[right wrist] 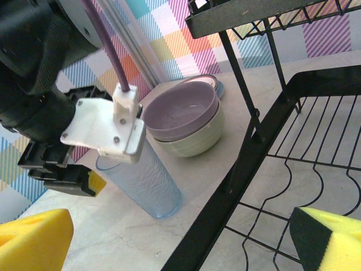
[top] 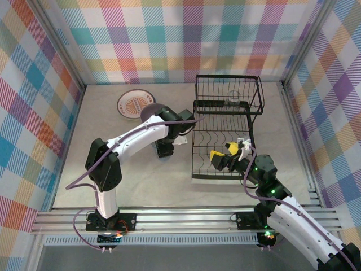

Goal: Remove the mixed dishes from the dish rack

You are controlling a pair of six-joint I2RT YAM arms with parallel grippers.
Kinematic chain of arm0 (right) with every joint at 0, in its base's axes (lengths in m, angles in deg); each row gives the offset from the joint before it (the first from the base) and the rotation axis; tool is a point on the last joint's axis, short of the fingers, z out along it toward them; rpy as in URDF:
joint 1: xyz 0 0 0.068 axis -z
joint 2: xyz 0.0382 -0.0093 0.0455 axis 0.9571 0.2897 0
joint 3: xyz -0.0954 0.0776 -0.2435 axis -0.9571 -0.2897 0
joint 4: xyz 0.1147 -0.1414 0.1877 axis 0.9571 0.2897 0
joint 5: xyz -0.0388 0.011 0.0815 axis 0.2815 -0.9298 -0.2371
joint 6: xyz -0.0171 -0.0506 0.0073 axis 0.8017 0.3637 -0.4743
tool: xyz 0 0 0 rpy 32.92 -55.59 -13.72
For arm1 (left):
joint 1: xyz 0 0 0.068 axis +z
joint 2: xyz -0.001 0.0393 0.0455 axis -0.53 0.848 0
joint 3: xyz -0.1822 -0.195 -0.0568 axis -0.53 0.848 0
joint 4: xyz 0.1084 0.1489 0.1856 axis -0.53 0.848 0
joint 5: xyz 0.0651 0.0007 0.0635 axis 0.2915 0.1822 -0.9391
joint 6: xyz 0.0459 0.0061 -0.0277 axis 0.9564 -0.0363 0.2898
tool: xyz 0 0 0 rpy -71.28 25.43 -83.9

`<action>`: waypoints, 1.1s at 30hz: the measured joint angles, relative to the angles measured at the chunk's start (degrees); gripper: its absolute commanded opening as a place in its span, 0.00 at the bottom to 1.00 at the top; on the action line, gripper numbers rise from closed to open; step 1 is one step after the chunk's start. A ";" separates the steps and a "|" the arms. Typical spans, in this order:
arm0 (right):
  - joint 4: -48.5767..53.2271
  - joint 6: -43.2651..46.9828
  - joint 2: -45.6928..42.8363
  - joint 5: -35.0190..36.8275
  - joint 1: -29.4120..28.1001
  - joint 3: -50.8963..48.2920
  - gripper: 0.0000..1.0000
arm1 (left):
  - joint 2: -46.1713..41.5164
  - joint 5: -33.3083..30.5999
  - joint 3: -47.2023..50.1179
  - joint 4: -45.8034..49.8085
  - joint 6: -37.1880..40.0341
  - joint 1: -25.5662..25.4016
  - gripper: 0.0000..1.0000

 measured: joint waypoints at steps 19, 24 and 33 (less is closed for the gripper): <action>1.60 3.80 -7.61 11.52 0.00 -2.58 0.99 | -27.06 8.81 6.43 -17.18 -36.79 -0.57 0.95; -0.52 5.60 -4.83 16.41 0.00 -3.63 0.99 | -27.45 13.53 14.64 -22.80 -48.06 -6.05 0.75; -16.83 8.92 11.98 22.05 0.00 -6.25 0.99 | -19.89 15.45 18.95 -28.72 -58.90 -11.58 0.65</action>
